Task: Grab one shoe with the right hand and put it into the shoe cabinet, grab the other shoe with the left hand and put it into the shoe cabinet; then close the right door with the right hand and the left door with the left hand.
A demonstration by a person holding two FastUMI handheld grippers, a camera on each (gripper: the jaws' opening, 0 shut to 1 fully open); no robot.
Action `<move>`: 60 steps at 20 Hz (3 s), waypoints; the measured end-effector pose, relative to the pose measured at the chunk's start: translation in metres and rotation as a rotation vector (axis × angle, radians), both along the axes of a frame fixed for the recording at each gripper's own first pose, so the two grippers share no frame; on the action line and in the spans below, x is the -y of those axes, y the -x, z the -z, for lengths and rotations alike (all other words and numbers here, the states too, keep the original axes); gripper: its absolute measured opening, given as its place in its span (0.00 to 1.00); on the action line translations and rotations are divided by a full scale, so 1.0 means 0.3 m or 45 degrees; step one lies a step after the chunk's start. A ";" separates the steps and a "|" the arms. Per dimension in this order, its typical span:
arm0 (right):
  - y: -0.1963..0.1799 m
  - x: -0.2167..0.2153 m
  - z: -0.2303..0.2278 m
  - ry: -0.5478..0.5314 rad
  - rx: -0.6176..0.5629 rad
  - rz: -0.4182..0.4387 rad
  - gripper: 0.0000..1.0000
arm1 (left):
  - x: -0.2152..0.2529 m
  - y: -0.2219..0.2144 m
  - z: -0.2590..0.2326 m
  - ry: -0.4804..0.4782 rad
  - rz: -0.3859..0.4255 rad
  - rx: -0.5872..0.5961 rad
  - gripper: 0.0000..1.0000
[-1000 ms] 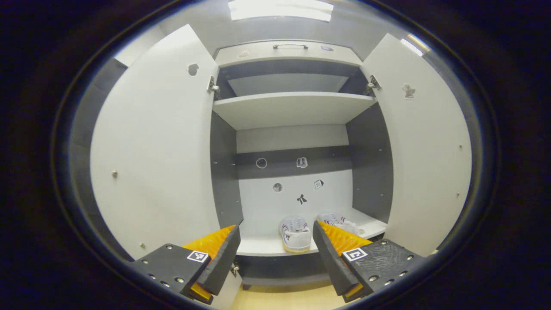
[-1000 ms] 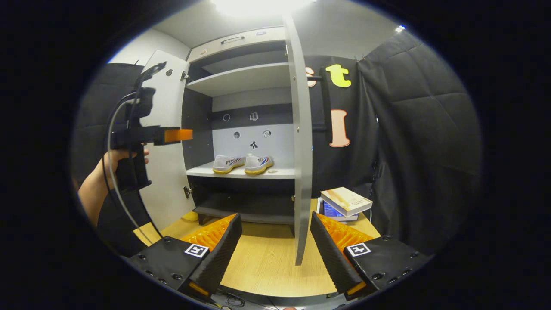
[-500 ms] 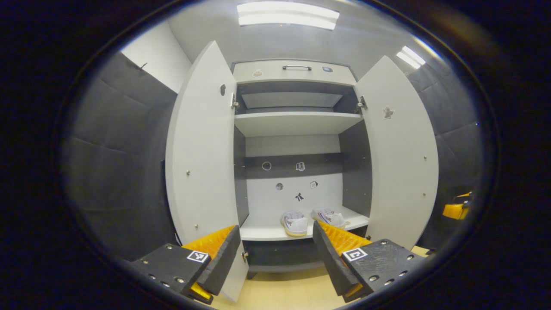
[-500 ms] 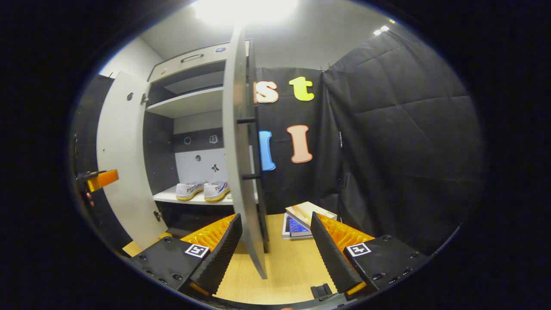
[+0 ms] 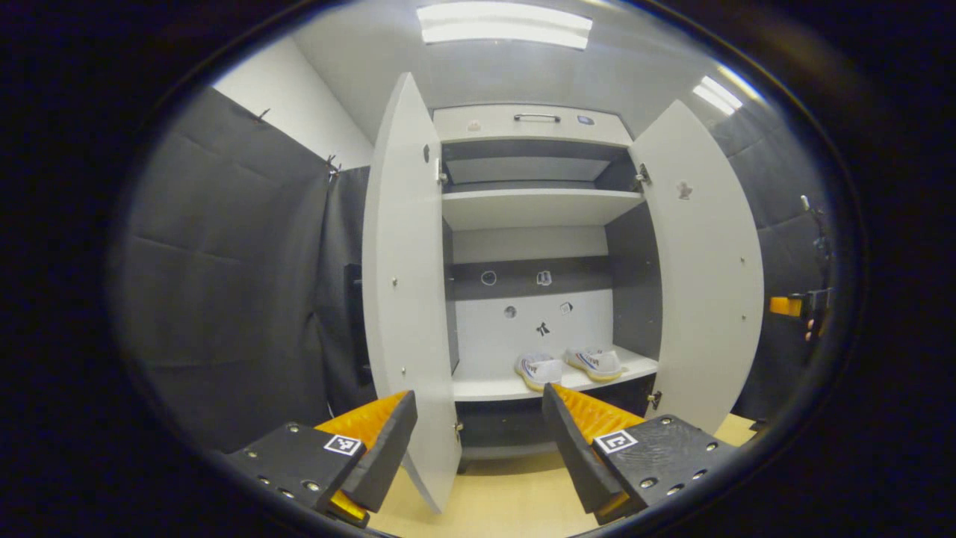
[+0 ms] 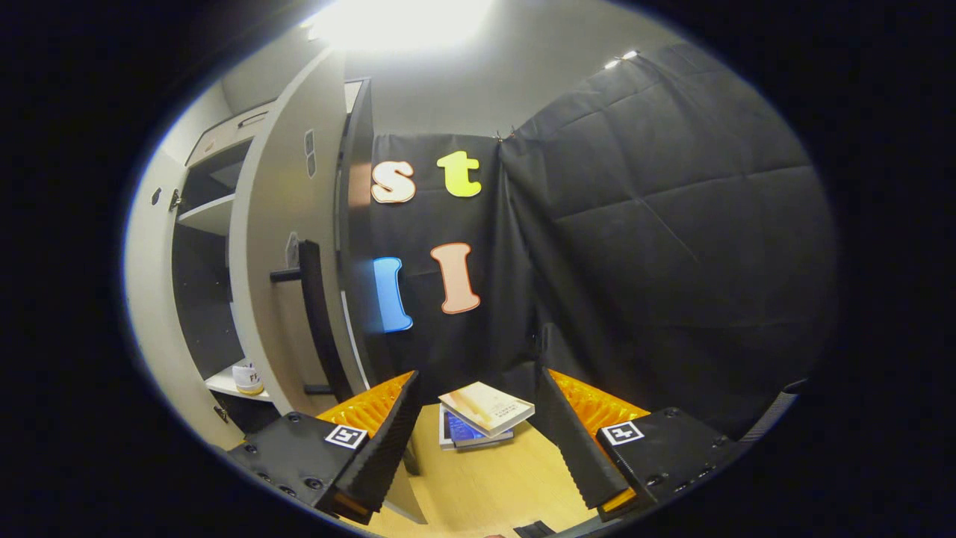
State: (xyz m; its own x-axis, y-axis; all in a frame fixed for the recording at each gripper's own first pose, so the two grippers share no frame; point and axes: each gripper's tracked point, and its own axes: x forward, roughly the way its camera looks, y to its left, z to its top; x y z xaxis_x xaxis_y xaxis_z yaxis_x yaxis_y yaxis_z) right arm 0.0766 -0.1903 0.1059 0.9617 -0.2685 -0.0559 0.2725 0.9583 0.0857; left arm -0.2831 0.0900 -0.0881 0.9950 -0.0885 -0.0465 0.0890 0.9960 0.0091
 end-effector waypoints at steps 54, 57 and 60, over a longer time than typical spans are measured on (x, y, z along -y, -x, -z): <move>-0.041 -0.384 0.053 0.150 -0.058 -0.113 0.98 | -0.598 -0.274 0.038 0.047 -0.302 0.007 0.94; -0.062 -0.394 0.067 0.135 -0.061 -0.151 0.98 | -0.563 -0.265 0.035 0.047 -0.302 -0.004 0.94; -0.080 -0.398 0.079 0.143 -0.070 -0.183 0.98 | -0.502 -0.263 0.024 0.035 -0.273 -0.001 0.94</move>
State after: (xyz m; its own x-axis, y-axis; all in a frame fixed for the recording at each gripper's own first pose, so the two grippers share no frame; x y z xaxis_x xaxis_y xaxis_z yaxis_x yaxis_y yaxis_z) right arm 0.1007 -0.0709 0.0822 0.9868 -0.1364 -0.0868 0.1337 0.9904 -0.0356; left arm -0.2042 0.2405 -0.0952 0.9911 0.1240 -0.0477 -0.1250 0.9920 -0.0183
